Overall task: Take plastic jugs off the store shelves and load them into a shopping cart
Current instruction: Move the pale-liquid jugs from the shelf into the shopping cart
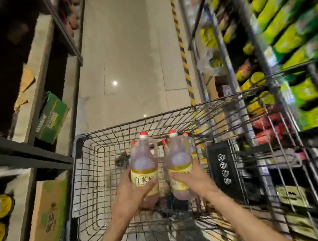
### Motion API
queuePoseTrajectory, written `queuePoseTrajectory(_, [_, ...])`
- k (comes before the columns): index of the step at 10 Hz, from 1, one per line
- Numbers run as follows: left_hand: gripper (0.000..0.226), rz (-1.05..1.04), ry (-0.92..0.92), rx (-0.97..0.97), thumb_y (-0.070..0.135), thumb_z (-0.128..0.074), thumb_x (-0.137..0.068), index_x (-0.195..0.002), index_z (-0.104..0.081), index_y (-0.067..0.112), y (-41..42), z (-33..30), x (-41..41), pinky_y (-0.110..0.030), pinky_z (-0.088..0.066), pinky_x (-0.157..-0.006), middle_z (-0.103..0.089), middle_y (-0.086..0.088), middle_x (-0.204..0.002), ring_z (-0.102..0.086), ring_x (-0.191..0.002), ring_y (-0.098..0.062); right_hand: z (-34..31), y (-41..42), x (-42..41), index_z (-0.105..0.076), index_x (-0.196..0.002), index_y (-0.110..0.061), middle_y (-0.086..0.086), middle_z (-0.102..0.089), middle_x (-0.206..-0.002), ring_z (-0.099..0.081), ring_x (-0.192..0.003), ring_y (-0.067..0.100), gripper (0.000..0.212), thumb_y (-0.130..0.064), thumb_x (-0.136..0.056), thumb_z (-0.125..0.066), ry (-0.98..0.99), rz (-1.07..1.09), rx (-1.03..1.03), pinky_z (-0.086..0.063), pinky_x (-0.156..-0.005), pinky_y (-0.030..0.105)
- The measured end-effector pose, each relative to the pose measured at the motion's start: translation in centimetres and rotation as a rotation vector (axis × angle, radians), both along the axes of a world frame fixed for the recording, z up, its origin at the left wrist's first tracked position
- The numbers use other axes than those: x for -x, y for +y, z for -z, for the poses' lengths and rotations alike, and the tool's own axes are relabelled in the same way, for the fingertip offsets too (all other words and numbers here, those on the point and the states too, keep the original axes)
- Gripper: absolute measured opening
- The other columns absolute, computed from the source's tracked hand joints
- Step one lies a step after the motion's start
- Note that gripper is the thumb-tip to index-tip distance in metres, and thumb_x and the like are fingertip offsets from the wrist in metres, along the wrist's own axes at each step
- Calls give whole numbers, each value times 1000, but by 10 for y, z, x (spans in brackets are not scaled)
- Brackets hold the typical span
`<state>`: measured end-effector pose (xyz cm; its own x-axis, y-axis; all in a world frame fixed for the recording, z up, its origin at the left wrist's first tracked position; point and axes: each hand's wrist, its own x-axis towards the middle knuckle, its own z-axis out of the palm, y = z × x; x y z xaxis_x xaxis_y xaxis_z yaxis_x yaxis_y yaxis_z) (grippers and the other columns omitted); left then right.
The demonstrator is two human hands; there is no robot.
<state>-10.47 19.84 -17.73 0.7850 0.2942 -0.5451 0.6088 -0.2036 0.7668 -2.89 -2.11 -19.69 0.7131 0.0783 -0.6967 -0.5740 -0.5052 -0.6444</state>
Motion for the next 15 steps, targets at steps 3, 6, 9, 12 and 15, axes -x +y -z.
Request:
queuePoseTrajectory(3, [62, 331, -217, 30, 41, -91, -71, -119, -53, 34, -92, -124, -29, -19, -54, -60, -73, 12, -93, -69, -77, 2, -112, -115, 51, -56, -133, -21, -9, -72, -120, -68, -111, 9, 97, -69, -57, -91, -183, 275, -15, -58, -91, 31])
queuePoseTrajectory(6, [84, 667, -367, 126, 53, -93, -59, -128, -47, 36, -226, -206, 11, -17, -48, -76, -65, 19, -112, -65, -101, -2, -254, -212, 178, -52, -130, -39, -18, -73, -117, -69, -106, -1, 75, -41, -68, -93, -406, 668, -109, -57, -96, 37])
queuePoseTrajectory(9, [105, 908, -362, 207, 54, -98, -46, -135, -49, 27, -375, -235, 97, -40, -50, -92, -63, 2, -125, -60, -114, -22, -310, -314, 334, -57, -121, -45, -19, -71, -107, -66, -92, -9, 55, -45, -76, -88, -506, 882, 57, -54, -79, 17])
queuePoseTrajectory(12, [78, 1230, -301, 406, 22, -98, -62, -124, -52, 38, -495, -282, 177, -30, -56, -84, -70, 14, -112, -69, -96, -1, -316, -377, 455, -57, -124, -35, -10, -74, -118, -69, -109, 6, 65, -38, -68, -90, -506, 1307, 36, -55, -100, 45])
queuePoseTrajectory(15, [64, 1339, -443, 467, 35, -90, -74, -124, -50, 37, -605, -320, 197, -29, -57, -83, -70, 13, -108, -69, -97, -3, -335, -400, 493, -56, -129, -27, -1, -78, -108, -76, -97, 19, 81, -32, -57, -92, -764, 1484, -56, -61, -71, 28])
